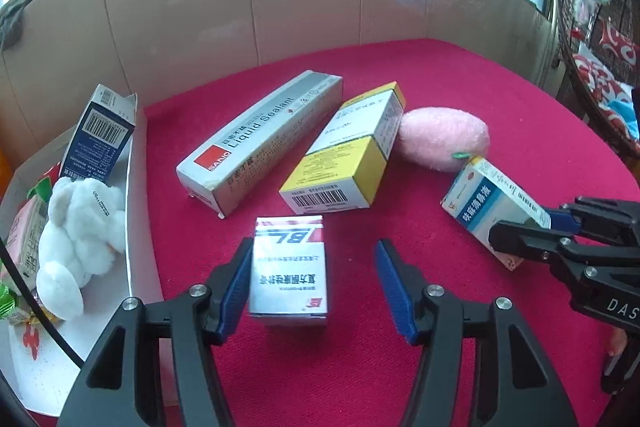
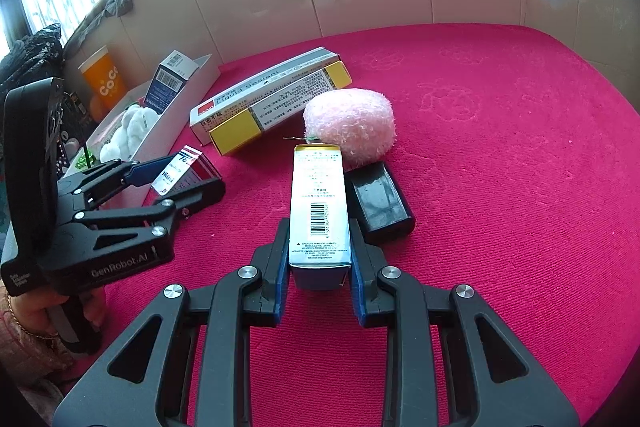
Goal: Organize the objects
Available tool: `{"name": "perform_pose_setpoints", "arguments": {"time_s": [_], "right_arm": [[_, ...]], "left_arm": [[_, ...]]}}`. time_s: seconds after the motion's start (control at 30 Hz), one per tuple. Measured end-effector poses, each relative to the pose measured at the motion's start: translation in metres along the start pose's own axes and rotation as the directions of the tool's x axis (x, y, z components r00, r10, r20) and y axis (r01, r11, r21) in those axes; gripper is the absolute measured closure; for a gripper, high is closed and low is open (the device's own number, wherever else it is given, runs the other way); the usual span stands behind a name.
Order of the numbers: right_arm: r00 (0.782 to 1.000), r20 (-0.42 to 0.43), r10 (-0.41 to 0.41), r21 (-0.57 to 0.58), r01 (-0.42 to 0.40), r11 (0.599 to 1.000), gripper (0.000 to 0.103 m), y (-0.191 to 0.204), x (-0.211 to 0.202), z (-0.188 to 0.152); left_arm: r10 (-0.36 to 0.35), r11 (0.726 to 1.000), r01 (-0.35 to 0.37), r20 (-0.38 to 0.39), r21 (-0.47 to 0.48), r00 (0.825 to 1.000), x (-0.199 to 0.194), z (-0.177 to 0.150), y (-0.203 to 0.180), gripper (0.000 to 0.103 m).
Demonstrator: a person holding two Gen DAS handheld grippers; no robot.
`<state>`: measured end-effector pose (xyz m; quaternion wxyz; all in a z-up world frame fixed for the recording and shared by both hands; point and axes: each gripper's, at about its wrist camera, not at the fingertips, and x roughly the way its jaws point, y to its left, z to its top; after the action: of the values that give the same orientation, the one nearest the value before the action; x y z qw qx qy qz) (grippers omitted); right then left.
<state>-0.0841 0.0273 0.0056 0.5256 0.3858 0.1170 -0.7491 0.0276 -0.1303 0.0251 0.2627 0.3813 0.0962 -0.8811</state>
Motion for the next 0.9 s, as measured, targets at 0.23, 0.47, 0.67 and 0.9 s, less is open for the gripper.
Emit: {"name": "perform_pose_setpoints", "arguments": {"time_s": [0.23, 0.47, 0.67, 0.9], "right_arm": [[0.999, 0.053, -0.013, -0.026, 0.014, 1.0, 0.079, 0.006, -0.009, -0.001], [0.995, 0.091, -0.028, -0.016, 0.03, 0.999, 0.079, 0.006, -0.015, 0.0], [0.993, 0.108, -0.045, -0.016, 0.047, 0.999, 0.079, 0.008, -0.018, 0.001], [0.99, 0.109, -0.089, -0.031, 0.092, 0.995, 0.079, 0.012, -0.017, 0.001]], "left_arm": [[0.0, 1.0, 0.001, 0.061, -0.014, 0.998, -0.012, -0.001, 0.001, 0.071], [0.046, 0.999, -0.045, 0.186, -0.009, 0.982, -0.036, -0.005, -0.003, 0.072], [0.074, 0.997, -0.066, 0.256, -0.037, 0.964, -0.049, -0.008, 0.0, 0.071], [0.076, 0.997, -0.069, 0.304, -0.034, 0.95, -0.06, -0.013, 0.002, 0.071]]}}
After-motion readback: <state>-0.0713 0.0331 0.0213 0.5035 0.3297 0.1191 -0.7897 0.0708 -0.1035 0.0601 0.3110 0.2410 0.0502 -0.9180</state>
